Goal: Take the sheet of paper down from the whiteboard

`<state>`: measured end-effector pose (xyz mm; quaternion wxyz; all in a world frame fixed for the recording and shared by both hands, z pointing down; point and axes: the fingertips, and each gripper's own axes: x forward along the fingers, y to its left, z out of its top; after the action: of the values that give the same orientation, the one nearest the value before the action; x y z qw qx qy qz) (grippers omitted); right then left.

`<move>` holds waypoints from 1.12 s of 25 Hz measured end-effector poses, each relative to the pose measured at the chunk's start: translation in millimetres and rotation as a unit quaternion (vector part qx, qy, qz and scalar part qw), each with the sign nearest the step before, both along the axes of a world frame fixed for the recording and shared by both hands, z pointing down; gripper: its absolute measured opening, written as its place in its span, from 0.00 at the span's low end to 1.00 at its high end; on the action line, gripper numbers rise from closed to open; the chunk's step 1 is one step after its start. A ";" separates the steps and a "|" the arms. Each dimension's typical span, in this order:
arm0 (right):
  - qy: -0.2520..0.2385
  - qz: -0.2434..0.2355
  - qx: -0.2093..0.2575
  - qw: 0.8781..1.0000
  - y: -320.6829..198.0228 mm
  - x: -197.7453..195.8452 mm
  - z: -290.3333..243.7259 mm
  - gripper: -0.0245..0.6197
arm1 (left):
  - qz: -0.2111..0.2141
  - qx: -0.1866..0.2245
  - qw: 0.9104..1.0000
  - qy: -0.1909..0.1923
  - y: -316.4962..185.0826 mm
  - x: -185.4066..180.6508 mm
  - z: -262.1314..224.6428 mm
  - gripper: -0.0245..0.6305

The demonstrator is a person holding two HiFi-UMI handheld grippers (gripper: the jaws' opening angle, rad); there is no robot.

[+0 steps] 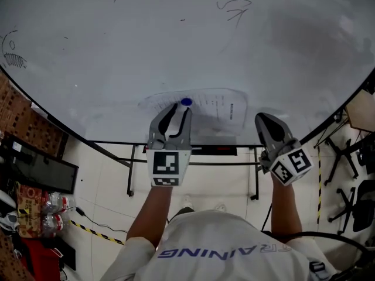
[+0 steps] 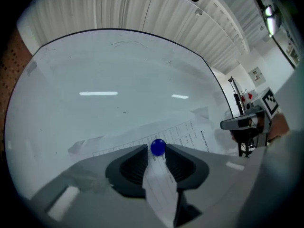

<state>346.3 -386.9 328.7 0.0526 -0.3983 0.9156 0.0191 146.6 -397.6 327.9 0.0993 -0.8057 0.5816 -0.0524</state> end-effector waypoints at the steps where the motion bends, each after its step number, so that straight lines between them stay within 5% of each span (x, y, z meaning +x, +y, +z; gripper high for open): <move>1: 0.000 -0.001 0.001 1.000 0.2 -1.0 -0.7 0.05 | -0.003 0.005 1.000 -0.008 -1.4 1.9 -2.6 0.24; 17: -0.002 -0.002 0.003 1.000 -2.1 2.2 -1.8 0.05 | -0.097 0.044 0.987 -0.120 -16.1 10.7 3.5 0.26; 28: 0.036 -0.055 0.022 0.998 -4.0 -21.7 -4.7 0.07 | -0.068 0.037 0.993 -0.090 -15.3 9.4 2.8 0.24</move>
<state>324.6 -390.9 324.0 0.0291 -0.3455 0.9366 0.0512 155.9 -412.9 330.7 0.1767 -0.7519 0.6256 -0.1096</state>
